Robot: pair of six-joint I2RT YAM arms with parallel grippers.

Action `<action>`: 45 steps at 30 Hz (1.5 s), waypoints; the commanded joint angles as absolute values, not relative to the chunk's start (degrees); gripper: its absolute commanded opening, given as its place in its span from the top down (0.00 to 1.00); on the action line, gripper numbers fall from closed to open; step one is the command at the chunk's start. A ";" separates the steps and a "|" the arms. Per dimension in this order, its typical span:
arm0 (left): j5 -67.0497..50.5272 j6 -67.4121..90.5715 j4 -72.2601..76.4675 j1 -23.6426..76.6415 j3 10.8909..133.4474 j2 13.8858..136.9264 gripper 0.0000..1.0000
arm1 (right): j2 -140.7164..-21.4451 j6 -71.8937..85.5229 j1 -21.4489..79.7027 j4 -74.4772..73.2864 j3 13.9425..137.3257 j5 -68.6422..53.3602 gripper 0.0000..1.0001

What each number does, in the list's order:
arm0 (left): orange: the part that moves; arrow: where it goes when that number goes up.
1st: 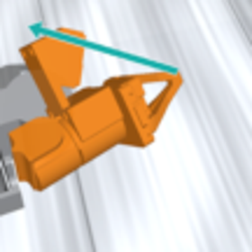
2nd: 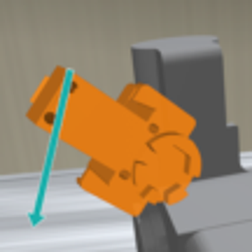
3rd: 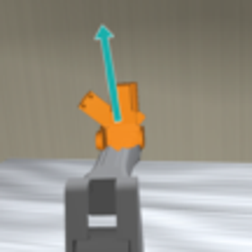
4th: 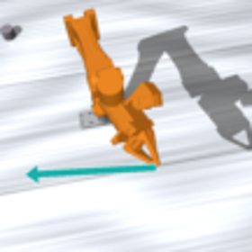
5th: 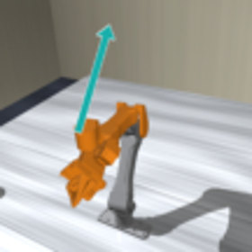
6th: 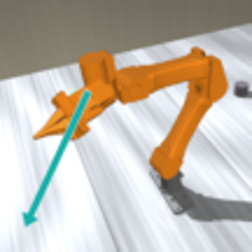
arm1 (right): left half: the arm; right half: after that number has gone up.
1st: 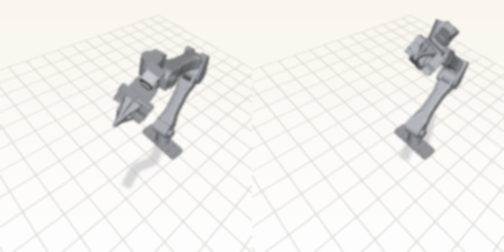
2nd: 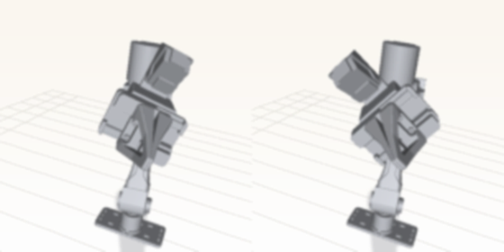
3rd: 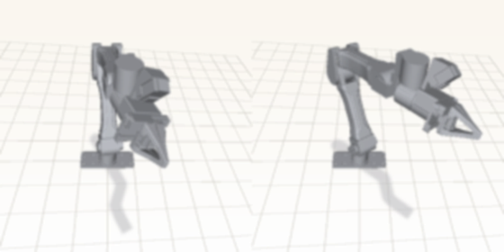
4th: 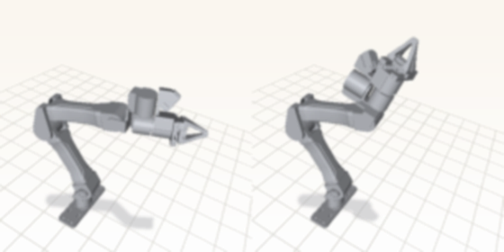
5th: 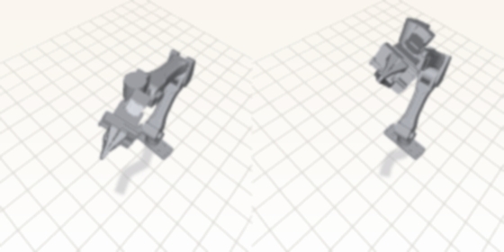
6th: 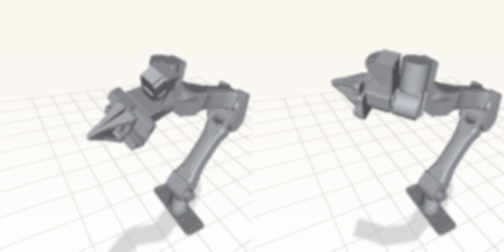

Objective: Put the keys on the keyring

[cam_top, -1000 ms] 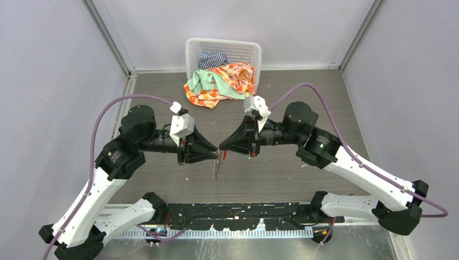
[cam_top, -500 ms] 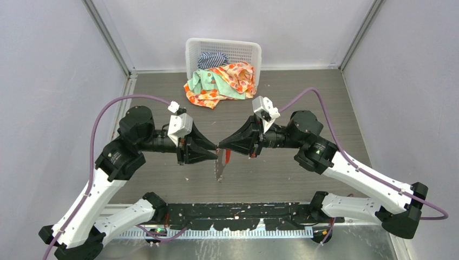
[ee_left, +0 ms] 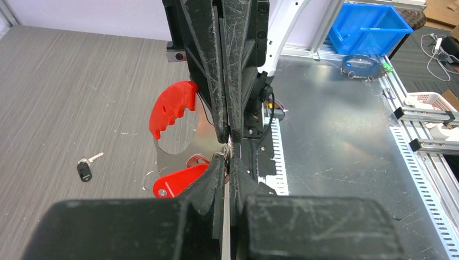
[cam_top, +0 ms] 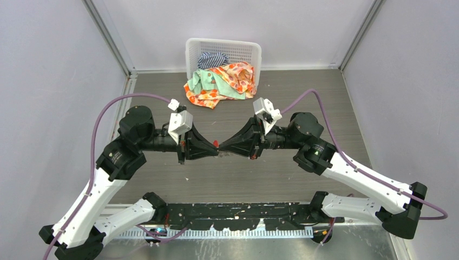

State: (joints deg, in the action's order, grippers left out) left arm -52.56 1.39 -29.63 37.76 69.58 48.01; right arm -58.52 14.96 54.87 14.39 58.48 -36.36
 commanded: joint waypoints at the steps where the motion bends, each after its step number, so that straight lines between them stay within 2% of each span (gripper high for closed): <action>1: -52.46 1.04 -27.29 37.83 69.96 47.29 0.99 | -58.33 15.42 54.88 13.45 60.35 -37.64 0.97; 4: -52.80 0.18 -29.50 37.79 70.44 47.44 1.00 | -59.04 13.58 54.82 5.23 63.83 -37.59 0.77; 6: -53.23 -1.99 -31.46 37.84 71.01 47.89 1.00 | -59.82 9.54 54.77 -4.95 68.93 -37.29 0.69; 17: -54.67 -4.39 -38.68 37.80 74.01 50.93 1.00 | -78.18 -11.66 54.18 -56.24 106.70 -39.65 0.48; 19: -54.50 -4.44 -38.71 37.85 74.01 50.82 0.99 | -82.22 -12.71 54.22 -62.08 112.63 -39.62 0.47; 23: -52.98 -4.53 -38.71 37.87 73.78 50.71 0.99 | -85.69 -12.25 54.25 -65.47 116.32 -39.93 0.48; 28: -49.87 -4.00 -38.77 37.92 73.68 50.80 1.00 | -85.21 -11.05 54.31 -63.38 114.89 -37.91 0.52; 35: -47.02 -2.80 -38.85 37.89 73.58 51.50 1.00 | -84.36 -9.84 54.98 -61.65 113.58 -37.13 0.53; 40: -46.02 -1.99 -38.29 37.90 73.35 51.55 0.99 | -83.92 -8.92 56.64 -57.27 110.67 -32.09 0.54; 45: -45.97 -1.79 -38.07 37.88 73.16 51.25 0.99 | -82.60 -8.00 57.14 -52.75 107.78 -28.95 0.61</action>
State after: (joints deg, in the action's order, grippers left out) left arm -46.09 -2.98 -39.77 37.76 71.24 51.92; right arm -85.56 -9.45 56.69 -58.87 109.16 -32.69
